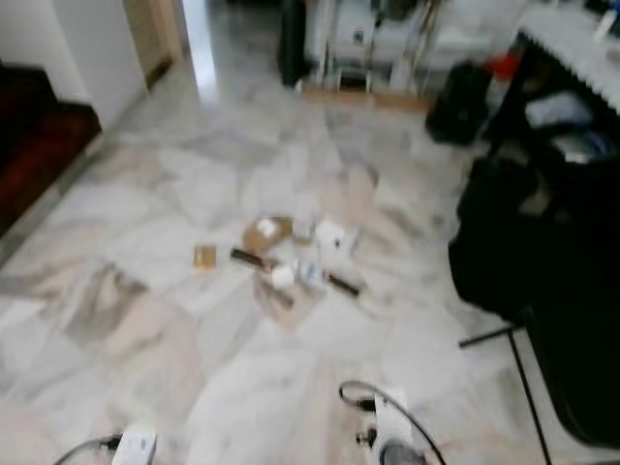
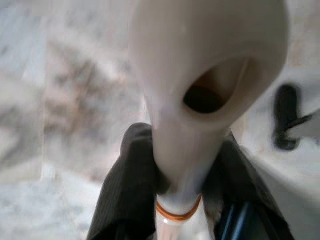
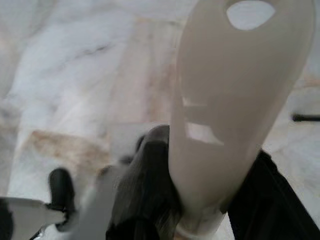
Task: Sweep floor
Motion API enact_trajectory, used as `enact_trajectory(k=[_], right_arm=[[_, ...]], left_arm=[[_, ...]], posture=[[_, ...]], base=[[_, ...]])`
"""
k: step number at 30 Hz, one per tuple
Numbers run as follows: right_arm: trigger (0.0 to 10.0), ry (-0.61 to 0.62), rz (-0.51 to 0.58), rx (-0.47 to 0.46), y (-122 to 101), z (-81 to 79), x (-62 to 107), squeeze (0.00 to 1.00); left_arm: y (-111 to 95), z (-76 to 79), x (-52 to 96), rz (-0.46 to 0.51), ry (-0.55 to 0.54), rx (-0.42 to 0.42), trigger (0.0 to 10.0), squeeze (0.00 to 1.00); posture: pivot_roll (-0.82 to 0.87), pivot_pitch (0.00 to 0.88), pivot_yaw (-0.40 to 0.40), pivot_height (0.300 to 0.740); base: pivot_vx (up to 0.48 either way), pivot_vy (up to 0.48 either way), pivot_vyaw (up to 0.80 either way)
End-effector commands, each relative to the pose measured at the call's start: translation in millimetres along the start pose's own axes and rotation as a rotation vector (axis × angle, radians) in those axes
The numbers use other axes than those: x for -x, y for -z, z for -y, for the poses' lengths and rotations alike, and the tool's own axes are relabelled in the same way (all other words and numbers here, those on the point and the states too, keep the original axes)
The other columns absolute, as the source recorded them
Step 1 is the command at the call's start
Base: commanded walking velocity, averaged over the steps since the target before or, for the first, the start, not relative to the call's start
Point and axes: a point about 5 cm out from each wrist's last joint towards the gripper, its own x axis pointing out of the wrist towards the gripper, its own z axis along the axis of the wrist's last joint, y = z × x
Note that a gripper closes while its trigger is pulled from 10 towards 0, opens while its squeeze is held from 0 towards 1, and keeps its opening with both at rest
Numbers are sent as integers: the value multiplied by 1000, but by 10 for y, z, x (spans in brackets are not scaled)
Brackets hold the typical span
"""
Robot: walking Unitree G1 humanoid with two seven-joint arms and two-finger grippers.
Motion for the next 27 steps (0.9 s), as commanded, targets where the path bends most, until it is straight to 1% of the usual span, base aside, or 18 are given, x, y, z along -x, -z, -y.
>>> enact_trajectory(k=[1, 19, 27], right_arm=[[10000, -52, 115, -100, -84, 110, 21, 0], [10000, -32, 120, -106, -75, 107, 22, 0], [10000, -23, 124, -104, -84, 112, 22, 0]], left_arm=[[-212, -318, 7, 106, -90, 212, 10000, 0], [-234, -298, 2, 109, -78, 203, 10000, 0], [-229, -279, 3, 115, -66, 207, 10000, 0]], posture=[[-64, 47, -32, 740], [-64, 47, -28, 740], [-64, 50, -30, 740]], base=[[315, 0, 0], [311, 0, 0], [0, 0, 0]])
